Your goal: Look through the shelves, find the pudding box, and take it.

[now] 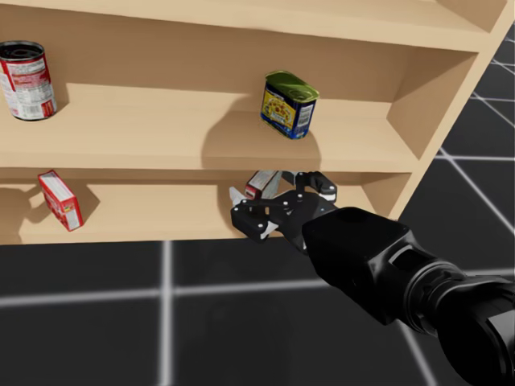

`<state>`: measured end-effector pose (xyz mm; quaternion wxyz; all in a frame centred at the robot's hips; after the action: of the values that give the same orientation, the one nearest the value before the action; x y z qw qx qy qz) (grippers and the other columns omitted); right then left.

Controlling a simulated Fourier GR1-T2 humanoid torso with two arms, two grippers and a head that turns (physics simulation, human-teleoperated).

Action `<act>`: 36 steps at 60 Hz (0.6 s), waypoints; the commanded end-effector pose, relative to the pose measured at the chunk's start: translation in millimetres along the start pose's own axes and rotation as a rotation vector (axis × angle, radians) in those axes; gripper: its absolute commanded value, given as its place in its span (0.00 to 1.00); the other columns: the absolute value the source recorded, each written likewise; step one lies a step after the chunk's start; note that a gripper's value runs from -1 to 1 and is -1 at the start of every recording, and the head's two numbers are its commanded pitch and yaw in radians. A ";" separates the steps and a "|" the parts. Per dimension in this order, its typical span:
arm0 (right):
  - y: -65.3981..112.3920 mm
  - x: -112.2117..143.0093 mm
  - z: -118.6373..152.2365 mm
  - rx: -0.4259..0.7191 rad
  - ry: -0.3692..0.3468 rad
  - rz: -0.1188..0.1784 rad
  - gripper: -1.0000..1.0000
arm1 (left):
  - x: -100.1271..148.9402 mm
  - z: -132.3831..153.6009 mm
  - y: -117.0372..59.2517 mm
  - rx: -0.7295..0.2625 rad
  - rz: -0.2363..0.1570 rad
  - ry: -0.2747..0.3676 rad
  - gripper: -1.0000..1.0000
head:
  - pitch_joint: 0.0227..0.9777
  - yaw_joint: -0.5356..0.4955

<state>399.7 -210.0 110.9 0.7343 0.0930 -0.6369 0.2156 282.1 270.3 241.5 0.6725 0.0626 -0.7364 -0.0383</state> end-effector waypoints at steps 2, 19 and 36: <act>-11.4 -7.2 -11.9 -0.024 0.010 0.003 0.00 | 0.3 0.0 0.0 0.001 -0.001 0.000 0.00 | 0.75 0.30; -8.9 -11.7 -13.0 0.006 0.018 0.051 0.88 | 0.2 0.0 -0.6 -0.002 -0.003 -0.001 0.00 | 0.75 0.30; -11.1 -6.0 4.9 -0.007 -0.016 0.047 1.00 | 0.1 0.1 -0.6 -0.002 -0.005 -0.002 0.00 | 0.74 0.30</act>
<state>401.3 -214.7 117.5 0.7176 0.1066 -0.6353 0.2648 281.6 270.4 241.4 0.6721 0.0644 -0.7366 -0.0398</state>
